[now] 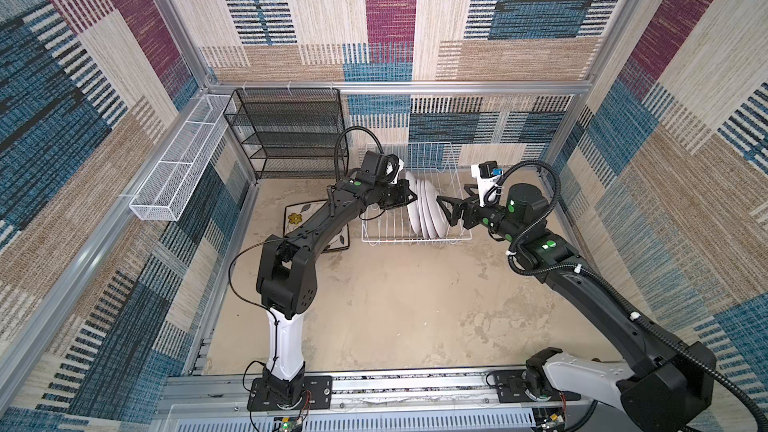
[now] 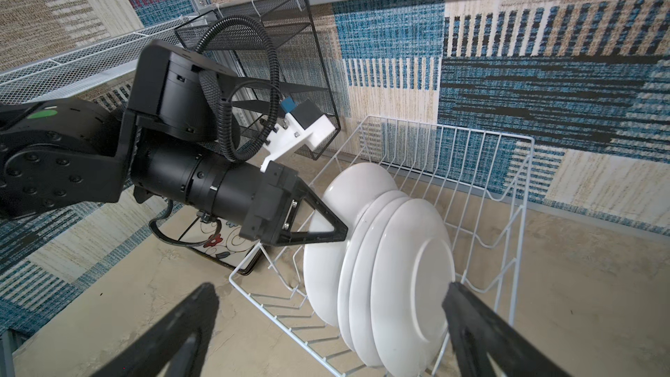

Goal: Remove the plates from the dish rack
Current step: 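Close the left gripper on the top rim of the sunburst-printed plate, then lift the sunburst plate from the rack with left gripper while right reaches toward it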

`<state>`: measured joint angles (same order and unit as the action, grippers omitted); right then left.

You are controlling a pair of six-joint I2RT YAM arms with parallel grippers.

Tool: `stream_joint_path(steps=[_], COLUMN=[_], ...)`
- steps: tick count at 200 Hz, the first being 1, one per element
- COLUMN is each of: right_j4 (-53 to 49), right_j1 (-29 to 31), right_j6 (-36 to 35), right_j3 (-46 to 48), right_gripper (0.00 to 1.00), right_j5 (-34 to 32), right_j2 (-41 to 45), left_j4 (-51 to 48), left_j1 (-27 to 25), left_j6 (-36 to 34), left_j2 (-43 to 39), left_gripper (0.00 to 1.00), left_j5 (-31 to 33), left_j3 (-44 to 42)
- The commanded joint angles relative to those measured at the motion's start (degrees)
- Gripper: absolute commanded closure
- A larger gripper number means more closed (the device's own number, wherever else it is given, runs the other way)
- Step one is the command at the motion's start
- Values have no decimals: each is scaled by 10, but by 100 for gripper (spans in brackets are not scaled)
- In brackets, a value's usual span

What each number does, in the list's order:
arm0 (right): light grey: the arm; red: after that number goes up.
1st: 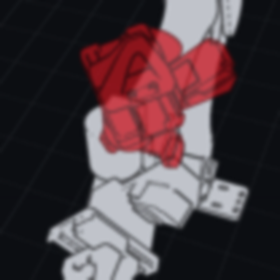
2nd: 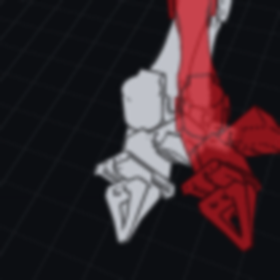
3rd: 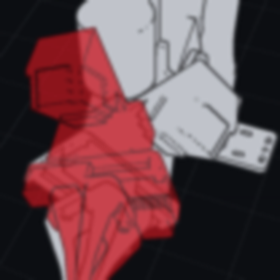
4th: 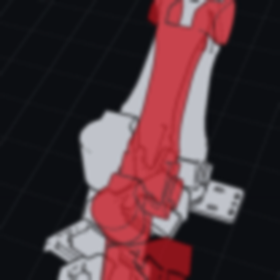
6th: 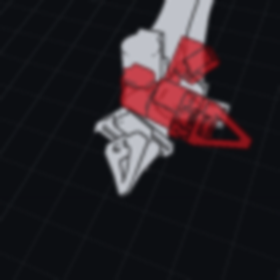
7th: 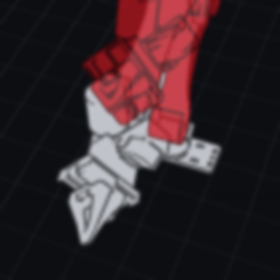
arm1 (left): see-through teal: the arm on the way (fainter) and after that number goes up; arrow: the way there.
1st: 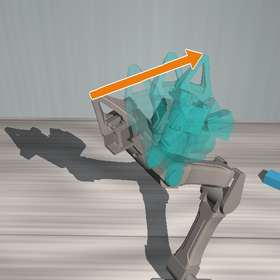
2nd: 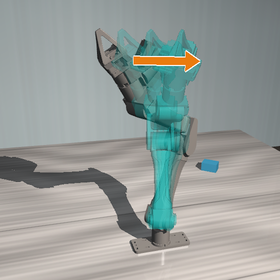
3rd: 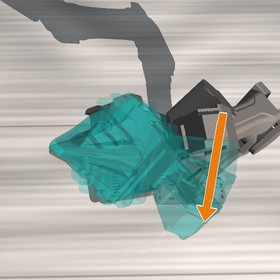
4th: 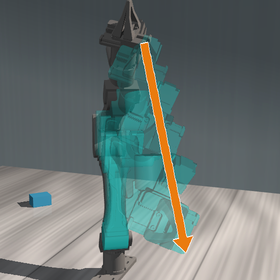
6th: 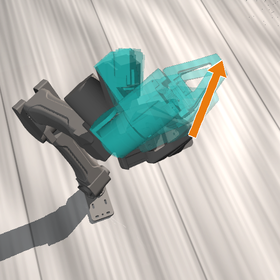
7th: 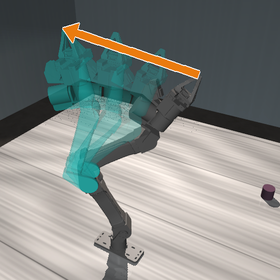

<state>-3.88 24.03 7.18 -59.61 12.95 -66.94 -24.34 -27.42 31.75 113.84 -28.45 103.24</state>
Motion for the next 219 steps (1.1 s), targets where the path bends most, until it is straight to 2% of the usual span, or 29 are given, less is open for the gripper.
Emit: stream_joint_path(steps=[1, 118, 219], right_j4=[19, 17, 13], right_j1=[1, 1, 0], right_j6=[-1, 2, 21], right_j3=[-3, -12, -26], right_gripper=[1, 0, 1], right_j5=[0, -1, 6], right_j2=[1, 5, -1], left_j4=[10, -1, -20], left_j1=[3, 26, 52], left_j6=[-18, -31, -54], left_j2=[-17, -70, -133], left_gripper=[100, 100, 100], left_j5=[3, 10, 49], left_j3=[1, -12, -29])
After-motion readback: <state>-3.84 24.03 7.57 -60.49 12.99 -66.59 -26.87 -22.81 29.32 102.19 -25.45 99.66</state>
